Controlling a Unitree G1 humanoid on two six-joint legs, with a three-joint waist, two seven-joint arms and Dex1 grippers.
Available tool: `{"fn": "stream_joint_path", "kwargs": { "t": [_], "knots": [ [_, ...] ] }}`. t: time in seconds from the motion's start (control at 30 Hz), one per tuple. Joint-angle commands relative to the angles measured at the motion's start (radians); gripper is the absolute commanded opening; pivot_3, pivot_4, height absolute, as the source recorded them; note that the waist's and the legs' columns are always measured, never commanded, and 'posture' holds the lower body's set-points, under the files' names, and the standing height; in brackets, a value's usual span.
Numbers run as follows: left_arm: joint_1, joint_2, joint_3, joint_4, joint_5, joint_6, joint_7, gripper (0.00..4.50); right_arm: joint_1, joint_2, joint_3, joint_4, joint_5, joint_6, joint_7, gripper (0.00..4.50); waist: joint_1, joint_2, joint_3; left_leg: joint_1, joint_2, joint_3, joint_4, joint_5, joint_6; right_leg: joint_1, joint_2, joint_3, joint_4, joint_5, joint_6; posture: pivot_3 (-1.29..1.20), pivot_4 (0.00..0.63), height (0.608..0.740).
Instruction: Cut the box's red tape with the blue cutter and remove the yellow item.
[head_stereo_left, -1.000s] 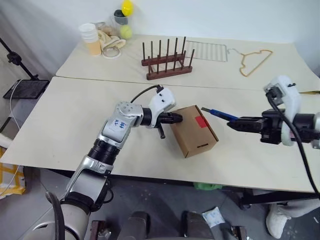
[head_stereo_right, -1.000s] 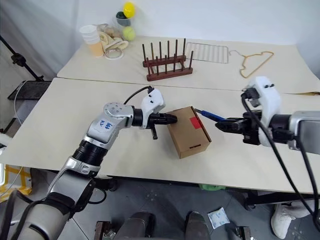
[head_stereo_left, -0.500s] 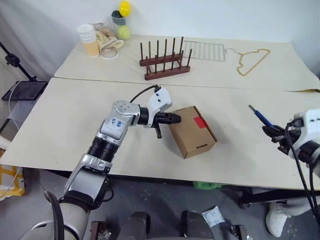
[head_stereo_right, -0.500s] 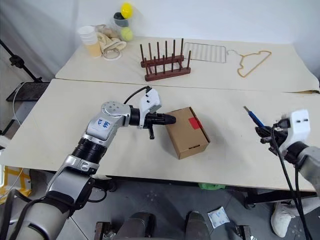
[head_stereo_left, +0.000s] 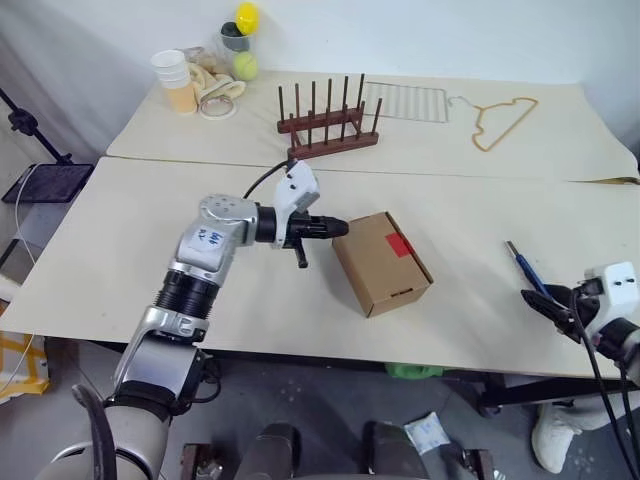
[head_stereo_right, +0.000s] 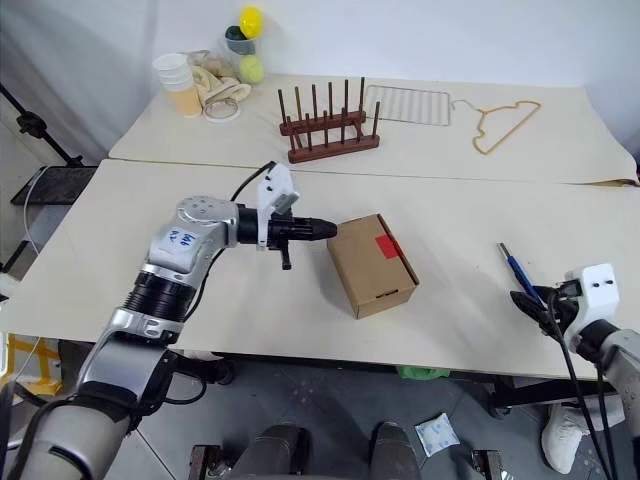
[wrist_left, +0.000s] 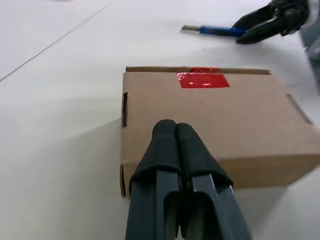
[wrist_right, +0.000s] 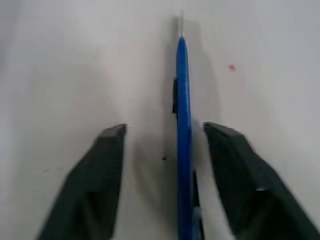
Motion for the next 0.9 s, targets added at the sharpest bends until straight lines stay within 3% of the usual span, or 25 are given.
{"fn": "stream_joint_path", "kwargs": {
  "t": [0.03,0.1,0.2,0.37,0.47,0.7,0.9],
  "knots": [
    [0.023,0.071,0.030,-0.066,-0.045,0.029,-0.068,0.00,0.005,-0.044,-0.117,-0.085,0.052,-0.013,0.105,3.62,0.000,0.000,0.000,0.001,0.000,0.000,0.000,0.000,0.000,0.000,0.000,0.000,0.000,0.000,0.000,0.00,0.150,0.740],
    [0.080,0.161,0.009,-0.097,-0.034,0.037,-0.138,0.00,0.001,-0.074,-0.127,-0.194,0.137,0.073,0.186,3.62,-0.007,0.001,0.000,0.001,0.001,0.000,-0.001,0.000,0.000,0.001,0.000,0.000,0.000,0.000,0.000,0.00,0.150,0.740],
    [0.137,0.211,-0.016,-0.098,0.010,0.006,-0.124,0.00,-0.055,-0.082,-0.046,-0.280,0.128,0.134,0.182,2.96,-0.023,0.001,0.000,0.005,0.005,0.002,-0.002,-0.001,-0.002,0.002,0.003,0.001,0.001,0.000,0.000,0.00,0.150,0.740],
    [0.166,0.091,-0.022,-0.068,0.019,0.009,0.010,0.00,-0.236,0.010,0.231,-0.226,-0.196,0.004,0.032,1.25,-0.003,0.000,0.000,0.003,0.005,0.001,0.001,-0.001,-0.001,0.002,0.000,0.001,0.002,0.000,0.000,0.00,0.150,0.740],
    [0.168,0.039,-0.051,-0.058,0.038,0.012,0.040,0.00,-0.312,0.081,0.338,-0.163,-0.313,-0.077,0.006,0.14,0.003,0.000,0.000,0.001,0.004,0.001,0.001,-0.001,-0.001,-0.002,-0.001,0.002,0.003,0.000,0.000,0.00,0.150,0.740],
    [0.136,-0.034,-0.102,0.007,0.091,0.025,0.109,0.00,-0.402,0.198,0.457,-0.094,-0.374,-0.070,0.053,0.06,-0.003,0.000,0.000,0.001,0.001,0.003,0.000,-0.001,-0.001,-0.003,0.000,-0.001,0.004,0.000,0.000,0.00,0.150,0.740],
    [0.137,-0.051,-0.092,-0.022,0.073,0.066,0.105,0.00,-0.358,0.178,0.513,-0.354,-0.295,0.152,0.155,0.06,-0.002,0.000,0.000,0.002,0.002,0.004,0.000,-0.001,-0.001,-0.003,0.000,0.000,0.004,0.000,0.000,0.00,0.150,0.740]
  ]
}}
